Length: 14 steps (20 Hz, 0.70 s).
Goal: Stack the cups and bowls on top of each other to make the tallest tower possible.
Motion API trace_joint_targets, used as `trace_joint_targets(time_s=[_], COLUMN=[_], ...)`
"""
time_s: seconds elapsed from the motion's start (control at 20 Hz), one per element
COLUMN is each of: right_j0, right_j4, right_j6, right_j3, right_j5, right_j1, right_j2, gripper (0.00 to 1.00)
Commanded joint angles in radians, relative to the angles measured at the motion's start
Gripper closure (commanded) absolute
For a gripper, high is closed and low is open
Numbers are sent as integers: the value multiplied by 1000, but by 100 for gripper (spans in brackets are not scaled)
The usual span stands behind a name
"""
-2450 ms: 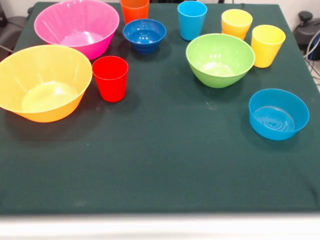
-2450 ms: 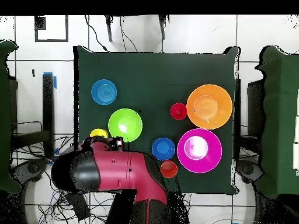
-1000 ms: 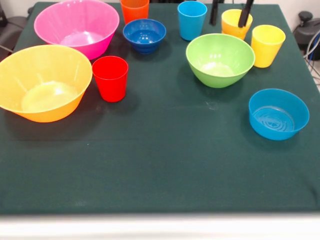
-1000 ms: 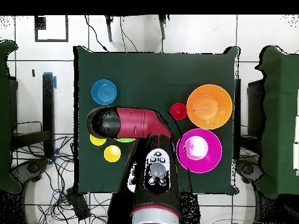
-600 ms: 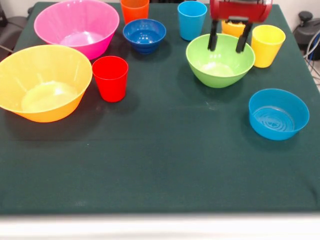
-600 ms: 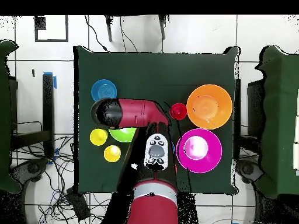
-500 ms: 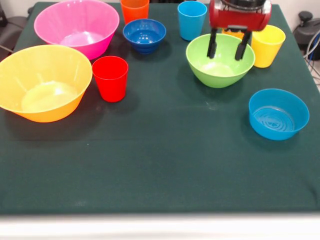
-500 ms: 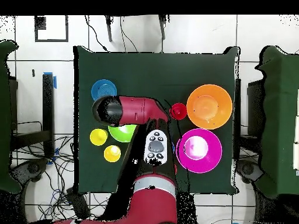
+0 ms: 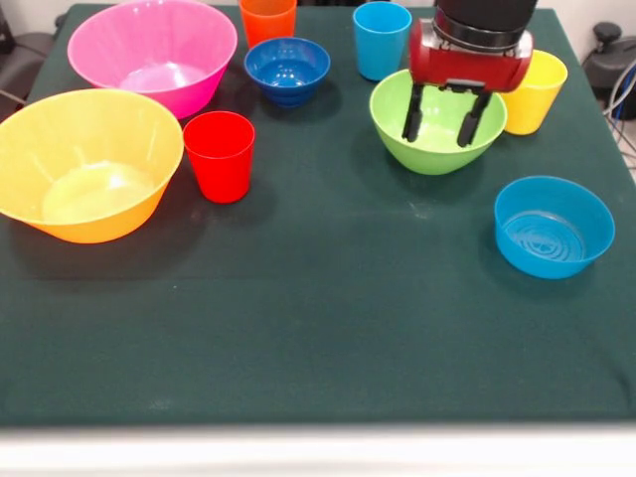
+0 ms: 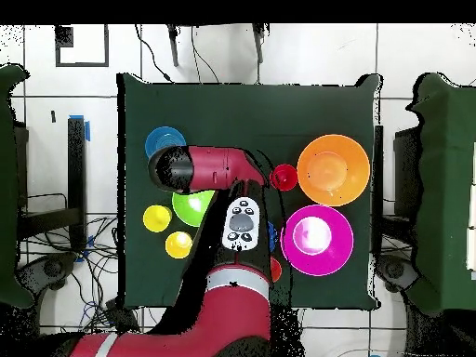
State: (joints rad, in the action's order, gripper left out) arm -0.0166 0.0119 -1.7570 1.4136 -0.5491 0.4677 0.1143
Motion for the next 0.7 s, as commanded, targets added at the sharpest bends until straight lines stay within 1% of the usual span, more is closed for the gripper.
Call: trace_joint_targets(time_s=[0.05,0.15,0.4,0.55,0.7], right_j0=[-17,-6,19,38,60], right_j4=[-98,-107,-135,-163,-181], right_j6=[-22,0,51,65,79], right_j3=[-38,-5,43,91,131], right_j5=[-85,-56,-70,-36,-23], right_j1=[-10,-1,20,36,40], right_j2=[7,0,-22,-32,-55], gripper=[0,0,0,0,0])
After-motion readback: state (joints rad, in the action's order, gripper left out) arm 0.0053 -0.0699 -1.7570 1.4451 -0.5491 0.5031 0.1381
